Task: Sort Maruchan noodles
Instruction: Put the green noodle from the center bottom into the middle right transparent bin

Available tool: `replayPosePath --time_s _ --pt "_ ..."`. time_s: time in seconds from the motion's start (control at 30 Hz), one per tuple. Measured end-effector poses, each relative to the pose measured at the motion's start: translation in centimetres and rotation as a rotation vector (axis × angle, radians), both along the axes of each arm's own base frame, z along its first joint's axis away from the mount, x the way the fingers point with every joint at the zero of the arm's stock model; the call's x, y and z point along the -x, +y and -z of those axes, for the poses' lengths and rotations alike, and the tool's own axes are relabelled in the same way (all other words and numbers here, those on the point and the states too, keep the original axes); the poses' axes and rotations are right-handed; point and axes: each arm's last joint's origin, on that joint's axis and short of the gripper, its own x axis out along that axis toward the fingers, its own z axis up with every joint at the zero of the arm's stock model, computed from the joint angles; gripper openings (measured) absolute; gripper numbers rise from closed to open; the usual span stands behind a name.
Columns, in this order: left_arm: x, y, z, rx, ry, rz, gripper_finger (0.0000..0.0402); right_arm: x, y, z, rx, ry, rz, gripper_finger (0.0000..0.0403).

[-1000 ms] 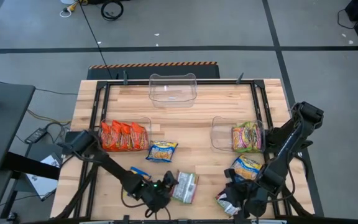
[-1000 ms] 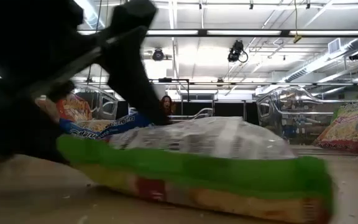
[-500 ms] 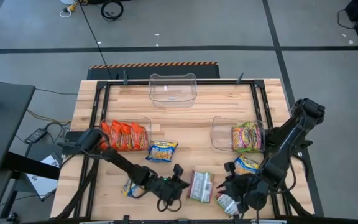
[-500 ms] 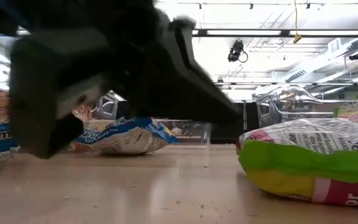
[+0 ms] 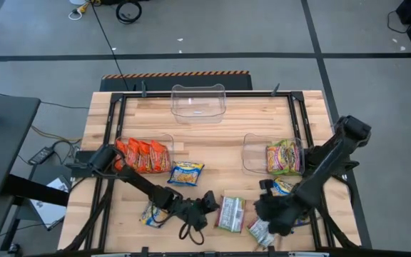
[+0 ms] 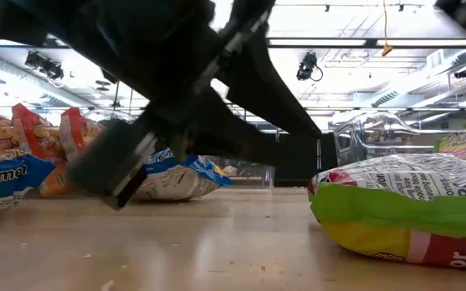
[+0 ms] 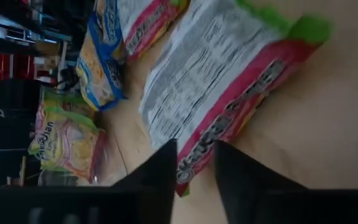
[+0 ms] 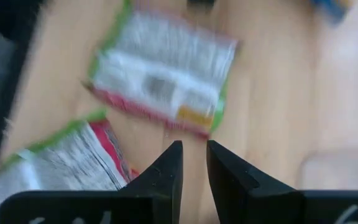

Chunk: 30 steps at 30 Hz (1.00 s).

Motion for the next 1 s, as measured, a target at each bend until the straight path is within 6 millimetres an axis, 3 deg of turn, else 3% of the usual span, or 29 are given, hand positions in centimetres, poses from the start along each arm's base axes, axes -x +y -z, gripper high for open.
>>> replayPosePath --time_s 0.1,0.3,0.47,0.67,0.83,0.9,1.0 --pt "-0.1 0.6 0.4 -0.003 0.046 0.004 0.016 -1.0 -0.1 2.8 -0.035 0.126 0.01 0.0077" --pt "-0.2 1.4 1.1 0.013 0.125 0.022 0.0225 -3.5 0.3 6.1 -0.093 0.207 -0.019 0.0077" --pt "-0.8 1.4 1.5 -0.05 0.095 0.079 0.0232 -6.1 -0.4 7.5 -0.134 0.138 -0.002 0.0076" --pt "-0.9 1.3 1.5 -0.087 0.09 0.188 0.0229 -7.8 -2.2 7.2 -0.113 0.075 0.06 0.0071" --pt "-1.2 1.6 1.5 0.002 0.087 0.173 0.0195 -8.0 -2.6 6.4 -0.099 0.053 0.024 0.0059" --pt "-1.2 1.6 1.5 0.073 0.071 0.11 0.0157 -7.8 -2.7 5.5 -0.082 0.055 -0.008 0.0054" --pt "-1.2 1.7 1.3 0.186 0.038 -0.027 0.0088 -7.2 -2.7 2.6 -0.061 0.035 -0.03 0.0051"
